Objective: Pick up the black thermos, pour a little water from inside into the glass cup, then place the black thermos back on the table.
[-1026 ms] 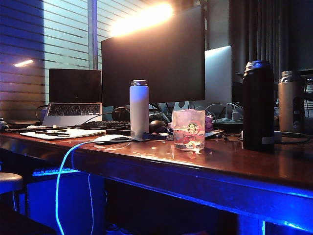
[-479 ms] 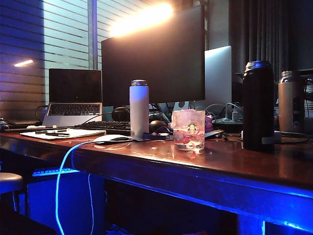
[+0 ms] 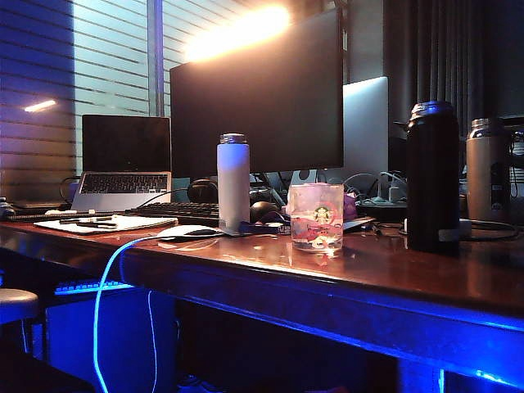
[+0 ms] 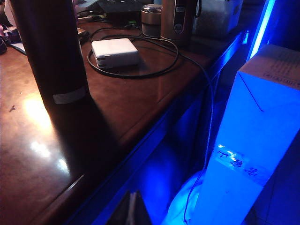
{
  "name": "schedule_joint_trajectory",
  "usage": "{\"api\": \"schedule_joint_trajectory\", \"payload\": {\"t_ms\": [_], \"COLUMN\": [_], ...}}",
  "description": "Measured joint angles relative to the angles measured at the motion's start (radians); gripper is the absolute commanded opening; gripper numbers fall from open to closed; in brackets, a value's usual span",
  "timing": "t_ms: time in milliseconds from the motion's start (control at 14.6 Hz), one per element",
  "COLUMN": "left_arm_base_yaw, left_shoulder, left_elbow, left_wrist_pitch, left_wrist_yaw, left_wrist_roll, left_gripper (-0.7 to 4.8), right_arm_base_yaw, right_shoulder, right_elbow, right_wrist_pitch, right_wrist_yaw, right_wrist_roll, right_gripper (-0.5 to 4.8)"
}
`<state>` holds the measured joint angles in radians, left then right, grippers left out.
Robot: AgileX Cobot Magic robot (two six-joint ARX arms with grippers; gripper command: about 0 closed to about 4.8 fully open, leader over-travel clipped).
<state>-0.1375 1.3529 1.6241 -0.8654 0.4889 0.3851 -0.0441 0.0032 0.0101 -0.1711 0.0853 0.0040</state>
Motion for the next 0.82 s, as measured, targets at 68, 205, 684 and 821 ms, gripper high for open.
{"api": "schedule_joint_trajectory", "payload": {"t_ms": [68, 205, 684, 821], "left_arm_base_yaw": [0.000, 0.000, 0.000, 0.026], "left_shoulder": [0.000, 0.000, -0.001, -0.040], "left_elbow": [0.000, 0.000, 0.000, -0.031], "left_wrist_pitch": [0.000, 0.000, 0.064, 0.126], "left_wrist_yaw": [0.000, 0.000, -0.119, -0.214], "left_wrist_roll": [0.000, 0.000, -0.034, -0.077], "left_gripper": [-0.03, -0.03, -0.04, -0.04], "right_arm_base_yaw": [0.001, 0.001, 0.001, 0.001], "right_shoulder": [0.000, 0.000, 0.000, 0.000], "right_elbow": [0.000, 0.000, 0.000, 0.000], "right_wrist_pitch": [0.000, 0.000, 0.000, 0.000], "right_wrist_yaw": [0.000, 0.000, 0.000, 0.000], "right_wrist_roll": [0.003, 0.003, 0.003, 0.003], "right_gripper": [-0.01, -0.01, -0.01, -0.01]}}
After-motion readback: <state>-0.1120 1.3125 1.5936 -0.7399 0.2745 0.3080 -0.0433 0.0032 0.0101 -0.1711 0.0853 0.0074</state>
